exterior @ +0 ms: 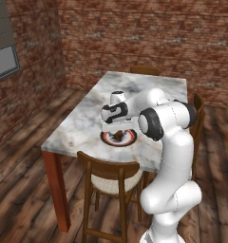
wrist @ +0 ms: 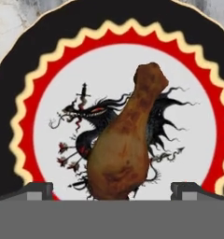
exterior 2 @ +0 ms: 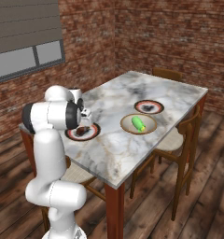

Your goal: Pick the chicken drumstick and corn from their plates and place them in the bowl. Then put the bowl in the fridge.

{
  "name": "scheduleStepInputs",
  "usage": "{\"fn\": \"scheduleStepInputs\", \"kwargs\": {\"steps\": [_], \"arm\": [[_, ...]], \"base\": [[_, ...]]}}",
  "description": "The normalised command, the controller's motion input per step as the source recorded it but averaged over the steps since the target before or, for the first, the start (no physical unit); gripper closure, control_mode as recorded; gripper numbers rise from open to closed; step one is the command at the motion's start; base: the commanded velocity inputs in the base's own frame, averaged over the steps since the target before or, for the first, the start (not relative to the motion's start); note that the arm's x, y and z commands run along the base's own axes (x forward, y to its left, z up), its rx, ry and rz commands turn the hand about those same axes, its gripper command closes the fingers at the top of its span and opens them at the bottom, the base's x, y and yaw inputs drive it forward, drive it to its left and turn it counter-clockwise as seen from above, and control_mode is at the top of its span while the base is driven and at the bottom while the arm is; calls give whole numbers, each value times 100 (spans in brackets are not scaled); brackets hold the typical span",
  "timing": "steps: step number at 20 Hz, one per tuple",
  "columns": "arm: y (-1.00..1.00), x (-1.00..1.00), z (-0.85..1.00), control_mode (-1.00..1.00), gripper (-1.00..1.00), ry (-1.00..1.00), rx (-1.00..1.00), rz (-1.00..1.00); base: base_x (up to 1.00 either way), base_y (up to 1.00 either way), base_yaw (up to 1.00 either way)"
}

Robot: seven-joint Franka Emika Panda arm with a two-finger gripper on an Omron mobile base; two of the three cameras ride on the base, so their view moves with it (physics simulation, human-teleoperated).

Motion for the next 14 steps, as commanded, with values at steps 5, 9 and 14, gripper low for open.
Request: {"fn": "scheduleStepInputs", "kwargs": {"steps": [5,9,14], "arm": [[-3,2,-18,-100,-100,0,0,0],[-6,-2,-18,-100,-100,0,0,0],[0,0,-20,-100,-100,0,0,0]], "base": [[0,0,0],[0,0,0],[0,0,0]]}}
